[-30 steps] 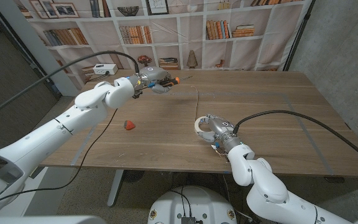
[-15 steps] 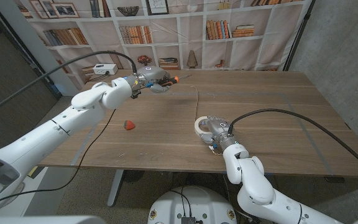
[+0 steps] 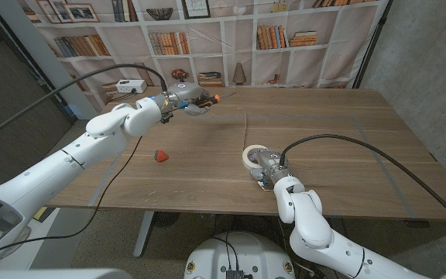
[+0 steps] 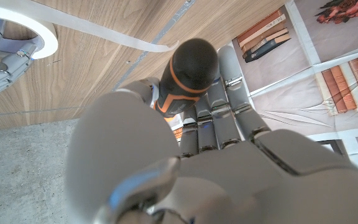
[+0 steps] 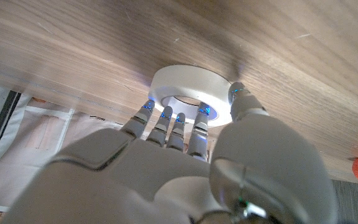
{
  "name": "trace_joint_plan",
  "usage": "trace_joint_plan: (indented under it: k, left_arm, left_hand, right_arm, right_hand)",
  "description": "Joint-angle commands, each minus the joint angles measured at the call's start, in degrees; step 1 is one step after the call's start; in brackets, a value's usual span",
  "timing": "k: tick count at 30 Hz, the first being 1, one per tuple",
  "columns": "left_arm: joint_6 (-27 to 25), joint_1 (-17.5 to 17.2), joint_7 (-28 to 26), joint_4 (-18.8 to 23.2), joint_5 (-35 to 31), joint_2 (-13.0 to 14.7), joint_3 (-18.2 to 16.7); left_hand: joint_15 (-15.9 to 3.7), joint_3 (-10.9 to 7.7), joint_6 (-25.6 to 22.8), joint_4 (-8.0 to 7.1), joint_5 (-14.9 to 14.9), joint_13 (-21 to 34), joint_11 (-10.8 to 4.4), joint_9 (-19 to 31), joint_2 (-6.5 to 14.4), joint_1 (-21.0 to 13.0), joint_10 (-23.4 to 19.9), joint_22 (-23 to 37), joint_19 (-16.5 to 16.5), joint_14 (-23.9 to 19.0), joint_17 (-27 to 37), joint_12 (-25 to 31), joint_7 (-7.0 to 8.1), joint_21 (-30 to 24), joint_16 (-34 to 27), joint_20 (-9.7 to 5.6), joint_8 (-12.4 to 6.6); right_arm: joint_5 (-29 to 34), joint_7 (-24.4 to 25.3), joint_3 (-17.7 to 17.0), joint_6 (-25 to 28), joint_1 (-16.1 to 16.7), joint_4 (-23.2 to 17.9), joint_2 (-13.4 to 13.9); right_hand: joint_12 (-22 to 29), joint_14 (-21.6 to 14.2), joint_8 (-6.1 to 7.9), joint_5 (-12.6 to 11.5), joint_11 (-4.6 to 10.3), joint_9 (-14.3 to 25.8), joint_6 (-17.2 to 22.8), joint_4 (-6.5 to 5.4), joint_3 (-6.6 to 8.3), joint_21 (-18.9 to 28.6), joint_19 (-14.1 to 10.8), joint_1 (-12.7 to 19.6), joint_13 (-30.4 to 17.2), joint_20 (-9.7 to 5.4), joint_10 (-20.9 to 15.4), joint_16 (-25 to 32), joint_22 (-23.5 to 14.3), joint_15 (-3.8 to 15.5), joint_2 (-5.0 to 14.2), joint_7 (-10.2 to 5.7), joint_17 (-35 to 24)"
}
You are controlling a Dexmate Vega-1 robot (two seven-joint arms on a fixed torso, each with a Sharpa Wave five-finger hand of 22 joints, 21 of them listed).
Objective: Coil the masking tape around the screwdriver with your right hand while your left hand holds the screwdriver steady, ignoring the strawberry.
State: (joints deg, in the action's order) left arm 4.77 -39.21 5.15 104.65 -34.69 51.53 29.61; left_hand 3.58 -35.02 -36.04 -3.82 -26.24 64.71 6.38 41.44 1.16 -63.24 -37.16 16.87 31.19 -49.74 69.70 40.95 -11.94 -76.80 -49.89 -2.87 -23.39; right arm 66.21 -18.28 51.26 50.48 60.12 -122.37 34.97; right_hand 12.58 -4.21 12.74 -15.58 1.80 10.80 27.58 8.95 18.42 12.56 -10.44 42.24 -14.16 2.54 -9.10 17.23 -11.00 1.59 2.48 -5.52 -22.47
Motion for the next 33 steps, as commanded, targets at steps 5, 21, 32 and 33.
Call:
trace_joint_plan:
  k: [5, 21, 32, 33]
  left_arm:
    - [0.98, -0.29, -0.58, -0.55, 0.72, 0.15, -0.27]
    - [0.98, 0.44, -0.70, -1.46, 0.57, -0.98, 0.45]
    - [0.99, 0.54, -0.98, -1.37, 0.59, -1.24, 0.51]
    - [1.00, 0.53, -0.96, -1.35, 0.67, -1.25, 0.50]
  left_hand:
    - [-13.38, -1.94, -11.98, 0.02, -0.19, 0.09, -11.20, 0.20, 5.70, -4.87, -9.41, -0.16, -0.33, -9.58, 0.22, -0.26, 9.08, -0.64, -0.50, -3.42, -5.33]
    - [-13.31, -2.00, -12.00, 0.01, 0.08, -0.07, -11.16, 0.22, 5.82, -4.72, -9.43, -0.40, -0.41, -9.74, 0.19, -0.34, 9.18, -1.10, -0.83, -3.57, -5.10]
    - [-13.18, -2.17, -11.87, -0.06, 0.17, 0.02, -11.01, 0.55, 5.82, -4.57, -9.58, -0.30, -0.57, -9.45, 0.20, -0.22, 9.05, -1.40, -0.92, -3.60, -5.11]
    - [-13.02, -2.21, -11.90, -0.05, 0.17, 0.22, -10.95, 0.56, 5.84, -4.58, -9.50, -0.38, -0.55, -9.48, 0.19, -0.12, 9.07, -1.40, -0.95, -3.55, -5.11]
  right_arm:
    - [-0.46, 2.39, -1.47, -1.93, 0.85, 4.48, -1.92]
    - [-23.47, 12.33, -15.34, -5.99, 7.64, -0.05, -4.49]
    - [-58.20, 17.46, -34.37, -18.13, 14.66, -1.08, -10.78]
    - [-60.96, 17.16, -35.44, -19.31, 14.81, -0.73, -10.86]
  right_hand:
    - [3.96, -7.76, 3.53, -0.53, 1.30, 0.40, 13.64, 0.37, -0.63, 2.09, -5.07, 7.04, 0.04, -1.61, -10.71, 4.11, 0.04, 4.15, 1.40, 0.44, -1.19]
    - [11.46, -18.47, 8.51, 1.66, 4.79, 3.30, 28.91, -3.10, -0.38, 3.77, -9.51, 14.32, -1.93, -6.25, -30.16, 10.56, -0.23, 10.10, 9.18, 7.22, -5.59]
    - [15.65, -22.72, 11.73, 0.78, 4.60, 8.40, 27.03, -8.66, 1.84, 4.13, -8.15, 13.46, -7.10, -5.11, -30.04, 13.80, -0.79, 8.40, 9.36, 6.36, -10.97]
    - [16.04, -22.88, 12.15, 0.72, 4.31, 8.87, 26.92, -8.80, 1.98, 4.19, -8.02, 13.58, -7.59, -4.90, -30.07, 14.13, -0.87, 8.27, 9.34, 6.66, -11.55]
